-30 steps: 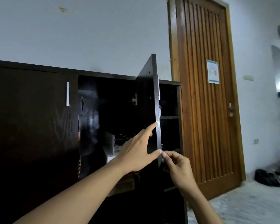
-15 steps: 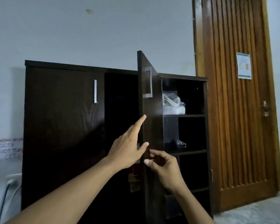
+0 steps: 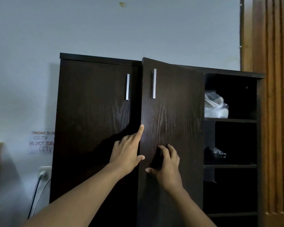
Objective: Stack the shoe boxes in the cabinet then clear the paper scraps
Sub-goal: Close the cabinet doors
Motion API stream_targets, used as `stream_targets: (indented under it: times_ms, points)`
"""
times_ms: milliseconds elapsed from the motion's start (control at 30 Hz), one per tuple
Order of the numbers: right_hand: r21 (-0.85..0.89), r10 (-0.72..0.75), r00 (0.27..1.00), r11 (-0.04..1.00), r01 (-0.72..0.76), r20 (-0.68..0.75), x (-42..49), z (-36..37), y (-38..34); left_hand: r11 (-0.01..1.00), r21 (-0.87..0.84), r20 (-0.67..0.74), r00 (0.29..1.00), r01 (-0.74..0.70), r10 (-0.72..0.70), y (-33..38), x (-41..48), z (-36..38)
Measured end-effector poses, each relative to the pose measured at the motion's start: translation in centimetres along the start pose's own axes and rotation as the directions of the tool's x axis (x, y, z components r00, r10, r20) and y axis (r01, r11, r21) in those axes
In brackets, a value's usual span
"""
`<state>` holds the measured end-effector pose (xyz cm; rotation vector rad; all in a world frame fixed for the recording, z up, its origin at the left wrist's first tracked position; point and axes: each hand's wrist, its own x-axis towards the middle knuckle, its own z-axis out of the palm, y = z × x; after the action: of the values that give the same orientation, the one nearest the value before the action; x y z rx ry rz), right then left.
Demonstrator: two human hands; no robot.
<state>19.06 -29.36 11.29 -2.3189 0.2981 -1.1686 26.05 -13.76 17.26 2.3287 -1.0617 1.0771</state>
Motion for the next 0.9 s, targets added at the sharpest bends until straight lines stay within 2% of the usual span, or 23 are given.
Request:
stream_targets:
  times_ms: [133,267,433,667,767,833,900]
  points:
    - [-0.157,-0.001,0.999,0.988,0.009,0.053,1.0,1.4,0.8,0.995,0.081,0.047,0.996,0.067,-0.071,-1.4,1.2,2.0]
    - [-0.235,-0.022,0.993,0.971,0.049,0.115,1.9,2.7,2.5,0.98,0.164,0.094,0.987,0.115,-0.132,-2.5,2.4,3.8]
    - [-0.29,-0.022,0.99,0.955,0.062,0.142,2.8,4.3,3.8,0.946,0.304,0.065,0.989,0.109,-0.135,-3.4,2.8,6.5]
    - [-0.339,-0.037,0.987,0.936,0.089,0.158,2.9,5.0,4.4,0.934,0.35,0.091,0.99,0.067,-0.106,-4.2,2.7,6.6]
    - [-0.319,-0.02,0.971,0.943,0.097,0.237,2.9,3.4,3.7,0.947,0.322,0.2,0.978,-0.006,-0.062,-4.6,2.5,5.0]
    - [-0.296,0.007,0.952,0.951,0.089,0.307,2.7,2.0,3.0,0.965,0.26,0.341,0.939,-0.047,-0.046,-5.1,1.7,3.5]
    - [-0.229,0.044,0.932,0.973,0.042,0.36,1.7,0.9,2.4,0.984,0.175,0.462,0.885,-0.019,-0.065,-5.2,-0.1,2.2]
